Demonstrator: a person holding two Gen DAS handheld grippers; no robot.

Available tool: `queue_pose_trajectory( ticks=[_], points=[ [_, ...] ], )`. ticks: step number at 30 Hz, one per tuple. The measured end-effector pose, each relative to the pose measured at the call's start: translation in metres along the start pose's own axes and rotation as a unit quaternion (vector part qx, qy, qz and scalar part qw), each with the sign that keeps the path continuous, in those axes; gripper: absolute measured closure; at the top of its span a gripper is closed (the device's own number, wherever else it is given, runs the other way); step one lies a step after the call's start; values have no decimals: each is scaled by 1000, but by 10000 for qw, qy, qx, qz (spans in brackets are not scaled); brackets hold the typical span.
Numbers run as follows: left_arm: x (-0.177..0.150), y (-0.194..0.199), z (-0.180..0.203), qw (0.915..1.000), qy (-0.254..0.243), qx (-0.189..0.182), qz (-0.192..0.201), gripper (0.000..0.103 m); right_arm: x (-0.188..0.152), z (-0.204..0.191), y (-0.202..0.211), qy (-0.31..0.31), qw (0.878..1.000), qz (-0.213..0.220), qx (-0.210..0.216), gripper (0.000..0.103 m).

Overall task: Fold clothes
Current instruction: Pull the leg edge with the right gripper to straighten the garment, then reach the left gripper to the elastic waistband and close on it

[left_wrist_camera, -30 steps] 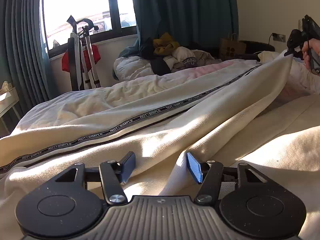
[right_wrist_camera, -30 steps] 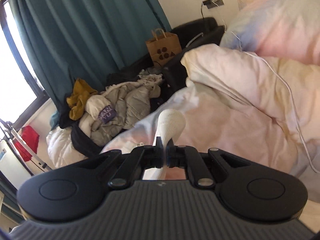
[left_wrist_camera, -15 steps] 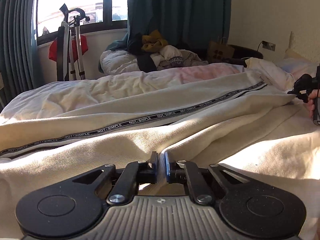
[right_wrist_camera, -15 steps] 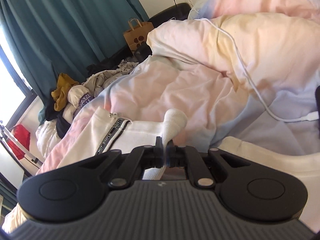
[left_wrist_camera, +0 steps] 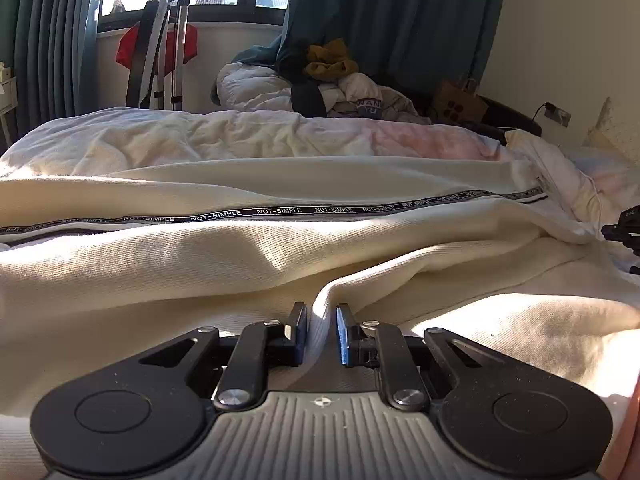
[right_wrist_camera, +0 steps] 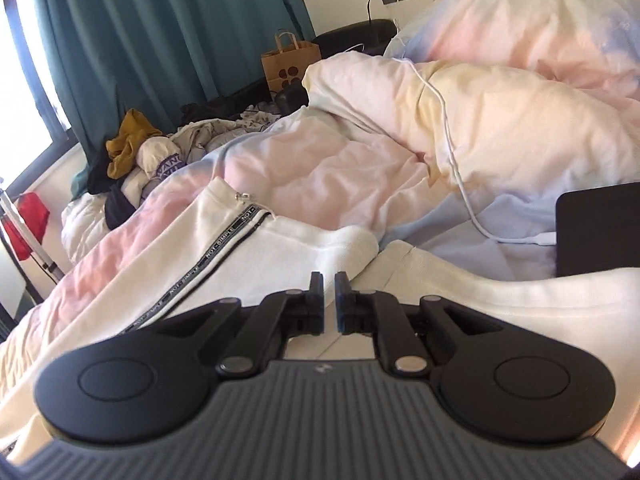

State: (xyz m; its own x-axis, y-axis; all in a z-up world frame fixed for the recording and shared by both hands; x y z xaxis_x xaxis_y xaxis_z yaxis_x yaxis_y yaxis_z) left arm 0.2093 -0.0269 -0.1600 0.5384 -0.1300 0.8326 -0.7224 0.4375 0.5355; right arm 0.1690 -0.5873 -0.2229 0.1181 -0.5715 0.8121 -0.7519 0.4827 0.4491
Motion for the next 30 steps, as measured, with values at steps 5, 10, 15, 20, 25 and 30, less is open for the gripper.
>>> queue_pose_trajectory(
  ticks=[5,10,15,20,25,30],
  points=[
    [0,24,6,9997,216,73,40,62,0,3,38,-287,9995,-75,103,93],
    [-7,58,2,9976,609,342,-33,49,-3,-1,64,-288,9992,-221,166,93],
    [-1,104,-6,9925,973,720,162,30,-14,-2,82,-256,9981,-495,243,93],
    [-2,158,-26,9793,1400,1406,396,19,-14,12,101,-589,9961,-585,286,93],
    [-1,226,-70,9385,2565,2098,966,12,-8,30,111,-625,9967,-521,61,93],
    [-28,282,-127,8690,3883,2756,1348,11,-5,45,111,-950,9942,-498,-76,93]
  ],
)
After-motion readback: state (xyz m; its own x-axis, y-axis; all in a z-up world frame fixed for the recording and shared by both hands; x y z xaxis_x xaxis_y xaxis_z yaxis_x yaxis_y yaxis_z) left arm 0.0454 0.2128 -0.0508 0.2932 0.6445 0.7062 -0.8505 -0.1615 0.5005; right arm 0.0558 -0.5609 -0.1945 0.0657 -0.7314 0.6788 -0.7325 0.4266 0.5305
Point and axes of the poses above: each gripper's, at about its wrist camera, not at the fingertips, and y roughly against the way its jaws point, z to its right, x to its top, the point moved 10 cm from there along -y, roughly the way its jaws point, and after that the axes turned 5 degrees about z, right-handed, at the moved point
